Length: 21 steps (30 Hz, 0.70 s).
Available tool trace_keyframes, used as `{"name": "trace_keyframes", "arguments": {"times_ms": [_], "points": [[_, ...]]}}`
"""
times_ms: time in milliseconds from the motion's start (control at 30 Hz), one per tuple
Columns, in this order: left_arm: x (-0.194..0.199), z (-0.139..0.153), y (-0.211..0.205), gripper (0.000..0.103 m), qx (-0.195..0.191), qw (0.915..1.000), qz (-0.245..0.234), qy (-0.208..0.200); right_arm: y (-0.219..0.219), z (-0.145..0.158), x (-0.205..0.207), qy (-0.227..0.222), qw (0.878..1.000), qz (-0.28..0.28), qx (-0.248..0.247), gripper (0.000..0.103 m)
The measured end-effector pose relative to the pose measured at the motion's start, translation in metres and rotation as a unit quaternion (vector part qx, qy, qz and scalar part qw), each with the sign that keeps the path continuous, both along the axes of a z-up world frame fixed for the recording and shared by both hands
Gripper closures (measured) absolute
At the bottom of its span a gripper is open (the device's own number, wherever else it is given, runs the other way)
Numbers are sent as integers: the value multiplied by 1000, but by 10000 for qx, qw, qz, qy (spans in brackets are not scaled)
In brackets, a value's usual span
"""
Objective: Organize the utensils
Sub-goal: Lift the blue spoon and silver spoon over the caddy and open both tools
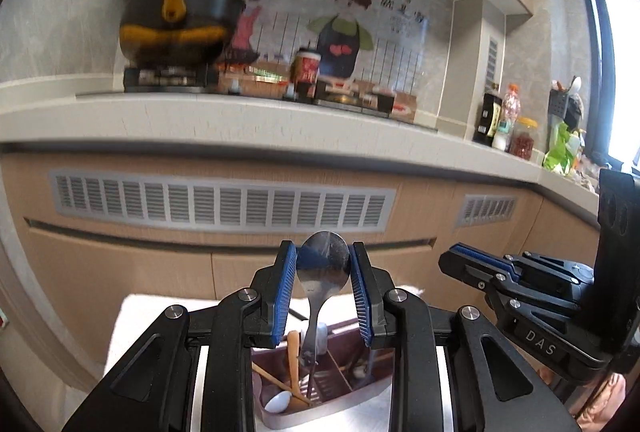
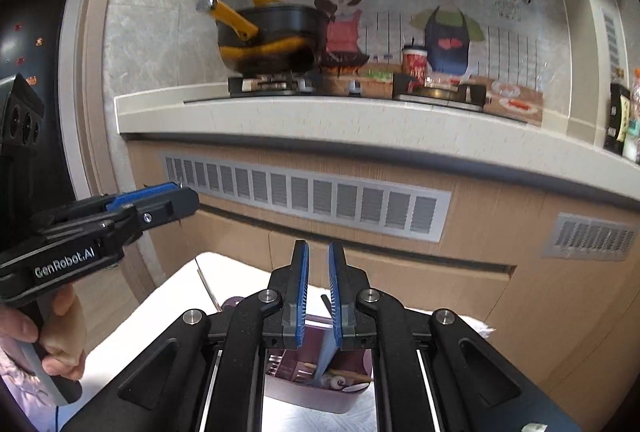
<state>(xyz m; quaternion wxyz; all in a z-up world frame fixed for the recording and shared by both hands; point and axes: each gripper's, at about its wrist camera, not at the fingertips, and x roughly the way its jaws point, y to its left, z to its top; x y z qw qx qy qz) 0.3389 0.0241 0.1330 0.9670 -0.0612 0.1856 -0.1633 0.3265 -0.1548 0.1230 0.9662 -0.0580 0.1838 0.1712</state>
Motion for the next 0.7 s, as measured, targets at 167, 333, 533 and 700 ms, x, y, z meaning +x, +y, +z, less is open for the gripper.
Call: {"name": "trace_keyframes", "arguments": {"times_ms": [167, 333, 533, 700], "points": [[16, -39, -7, 73, 69, 9991, -37, 427, -3, -24, 17, 390, 9992, -32, 40, 93], [25, -68, -4, 67, 35, 9955, 56, 945, -15, -45, 18, 769, 9968, -71, 183, 77], [-12, -74, 4, 48, -33, 9939, 289, 1067, -32, -64, -6, 1053, 9935, -269, 344, 75], [-70, -84, 2, 37, 114, 9928, 434, 1113, -38, -77, -49, 1122, 9921, -446, 348, 66]]}}
